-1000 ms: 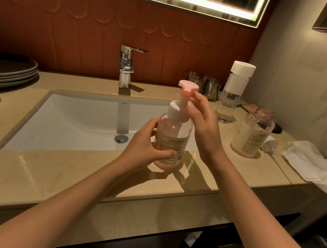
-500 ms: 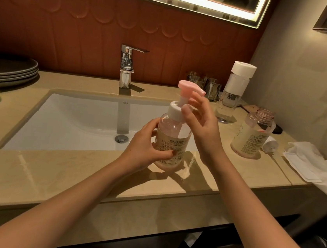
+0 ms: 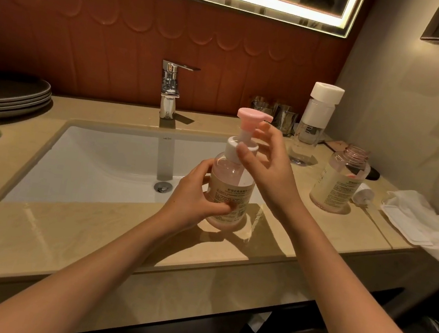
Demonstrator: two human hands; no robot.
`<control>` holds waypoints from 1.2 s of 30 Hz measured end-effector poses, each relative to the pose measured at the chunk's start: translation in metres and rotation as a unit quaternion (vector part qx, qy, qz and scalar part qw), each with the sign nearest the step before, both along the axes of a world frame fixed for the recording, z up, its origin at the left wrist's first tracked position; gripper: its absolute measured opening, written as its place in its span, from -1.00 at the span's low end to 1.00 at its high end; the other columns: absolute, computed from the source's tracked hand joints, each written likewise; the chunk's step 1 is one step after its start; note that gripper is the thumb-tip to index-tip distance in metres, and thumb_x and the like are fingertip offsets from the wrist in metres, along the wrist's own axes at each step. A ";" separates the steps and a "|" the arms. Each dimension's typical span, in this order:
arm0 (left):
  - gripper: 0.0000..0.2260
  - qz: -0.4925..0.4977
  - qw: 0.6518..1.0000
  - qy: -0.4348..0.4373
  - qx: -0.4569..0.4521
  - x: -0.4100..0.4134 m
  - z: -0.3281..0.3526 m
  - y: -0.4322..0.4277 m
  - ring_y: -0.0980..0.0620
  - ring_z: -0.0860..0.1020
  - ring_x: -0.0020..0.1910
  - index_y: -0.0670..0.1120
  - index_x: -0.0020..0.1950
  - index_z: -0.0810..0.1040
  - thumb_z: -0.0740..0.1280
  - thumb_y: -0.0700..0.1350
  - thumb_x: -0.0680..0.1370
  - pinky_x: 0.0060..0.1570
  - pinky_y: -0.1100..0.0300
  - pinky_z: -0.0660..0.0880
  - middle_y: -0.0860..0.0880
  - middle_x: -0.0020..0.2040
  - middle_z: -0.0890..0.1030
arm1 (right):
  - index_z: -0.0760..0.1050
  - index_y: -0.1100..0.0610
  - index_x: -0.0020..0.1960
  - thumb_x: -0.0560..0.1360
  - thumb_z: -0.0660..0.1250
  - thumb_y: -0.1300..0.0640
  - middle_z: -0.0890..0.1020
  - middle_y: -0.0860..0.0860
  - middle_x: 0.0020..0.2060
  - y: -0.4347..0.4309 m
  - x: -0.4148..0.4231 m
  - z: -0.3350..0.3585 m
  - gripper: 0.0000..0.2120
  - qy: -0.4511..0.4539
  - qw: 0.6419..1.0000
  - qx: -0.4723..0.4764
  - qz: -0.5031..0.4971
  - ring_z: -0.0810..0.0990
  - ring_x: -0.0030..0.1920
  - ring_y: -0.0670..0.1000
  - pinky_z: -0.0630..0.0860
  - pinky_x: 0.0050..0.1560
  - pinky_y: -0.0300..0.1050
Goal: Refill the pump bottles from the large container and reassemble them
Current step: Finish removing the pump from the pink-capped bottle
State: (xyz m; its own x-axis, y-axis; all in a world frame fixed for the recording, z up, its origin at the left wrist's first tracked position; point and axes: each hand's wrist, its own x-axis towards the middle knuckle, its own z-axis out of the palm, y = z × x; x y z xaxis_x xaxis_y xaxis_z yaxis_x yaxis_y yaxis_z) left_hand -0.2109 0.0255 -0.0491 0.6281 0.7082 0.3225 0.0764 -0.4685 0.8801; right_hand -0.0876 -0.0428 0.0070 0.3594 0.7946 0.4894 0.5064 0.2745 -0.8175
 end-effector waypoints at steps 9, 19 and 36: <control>-0.36 -0.005 1.000 -0.013 -0.006 0.000 0.000 0.000 0.16 0.38 0.18 0.17 0.25 0.24 0.52 -0.15 0.34 0.03 0.34 0.42 0.17 0.17 0.40 | 0.34 0.01 0.28 0.44 0.22 0.04 0.50 -0.19 0.08 -0.001 -0.001 -0.004 -0.59 0.034 0.998 0.049 0.016 0.51 0.08 -0.24 0.46 0.01 -0.41; -0.35 -0.010 1.000 -0.017 -0.008 0.000 -0.003 0.002 0.13 0.39 0.21 0.13 0.29 0.26 0.50 -0.21 0.34 0.11 0.21 0.48 0.12 0.22 0.41 | 0.34 0.04 0.28 0.38 0.41 -0.06 0.47 0.03 0.13 0.001 -0.002 -0.006 -0.47 -0.040 0.997 0.041 -0.050 0.48 0.09 -0.04 0.47 0.04 -0.31; -0.34 -0.010 1.000 -0.012 -0.003 0.001 -0.004 0.004 0.16 0.37 0.20 0.18 0.27 0.25 0.53 -0.15 0.33 0.01 0.38 0.39 0.19 0.20 0.39 | 0.35 0.15 0.32 0.48 0.33 0.21 0.56 -0.04 0.11 -0.011 -0.001 0.026 -0.57 0.067 0.997 0.028 0.039 0.56 0.08 -0.14 0.54 0.05 -0.27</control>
